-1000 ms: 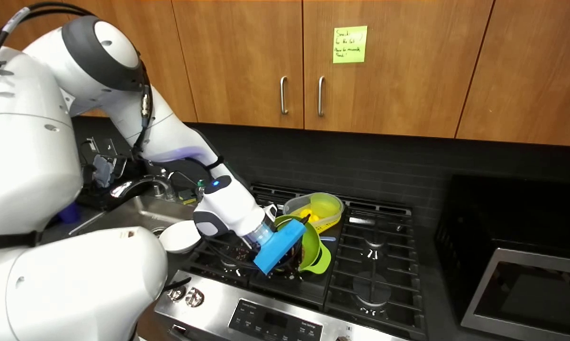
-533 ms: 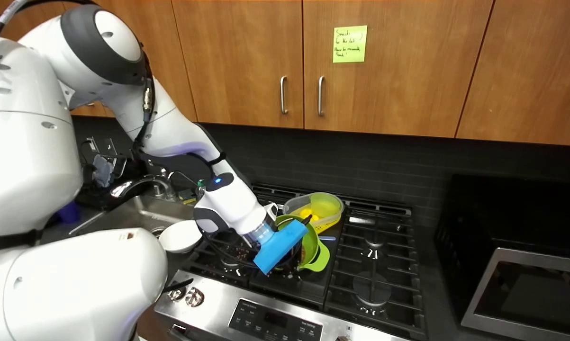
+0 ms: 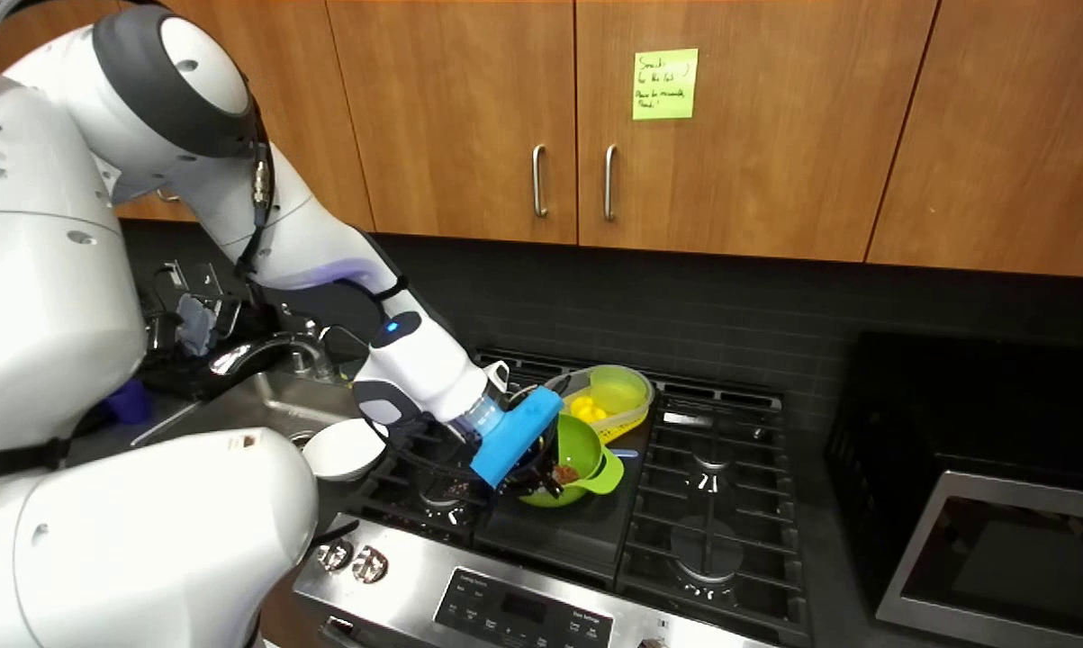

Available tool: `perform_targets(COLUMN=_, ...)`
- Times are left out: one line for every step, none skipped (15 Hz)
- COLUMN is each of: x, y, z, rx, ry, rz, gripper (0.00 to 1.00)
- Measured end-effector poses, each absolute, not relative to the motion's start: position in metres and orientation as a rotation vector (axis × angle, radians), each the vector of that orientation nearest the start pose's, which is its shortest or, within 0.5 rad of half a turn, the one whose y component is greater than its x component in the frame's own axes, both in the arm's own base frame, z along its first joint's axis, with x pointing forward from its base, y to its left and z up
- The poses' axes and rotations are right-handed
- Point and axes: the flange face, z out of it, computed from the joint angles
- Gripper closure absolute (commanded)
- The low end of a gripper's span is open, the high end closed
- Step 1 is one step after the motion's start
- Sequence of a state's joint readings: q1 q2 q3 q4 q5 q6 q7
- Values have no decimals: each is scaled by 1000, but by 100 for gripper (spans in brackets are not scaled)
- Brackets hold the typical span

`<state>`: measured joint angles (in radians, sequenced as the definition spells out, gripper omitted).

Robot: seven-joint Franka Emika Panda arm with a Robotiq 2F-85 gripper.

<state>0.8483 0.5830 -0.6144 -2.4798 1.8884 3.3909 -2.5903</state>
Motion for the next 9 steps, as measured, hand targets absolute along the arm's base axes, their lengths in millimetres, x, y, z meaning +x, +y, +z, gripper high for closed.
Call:
perform_targets(x=386, y=-42, z=169, rx=2234, ry=1255, rz=-5, gripper=99)
perform_targets(x=389, y=-32, z=173, rx=2216, ry=1264, rz=11, gripper=99)
perform_targets(x=392, y=-23, z=178, rx=2200, ry=1271, rz=27, gripper=99)
perform_targets(x=393, y=-16, z=182, rx=2187, ry=1275, rz=41, gripper=99)
perform_targets(x=394, y=-9, z=186, rx=2177, ry=1282, rz=56, gripper=99)
perform_targets(x=395, y=-4, z=189, rx=2170, ry=1290, rz=73, gripper=99)
perform_targets(x=396, y=-1, z=195, rx=2159, ry=1292, rz=88, gripper=99)
perform_targets(x=397, y=0, z=201, rx=2145, ry=1288, rz=102, gripper=99)
perform_targets(x=398, y=1, z=209, rx=2130, ry=1281, rz=119, gripper=99)
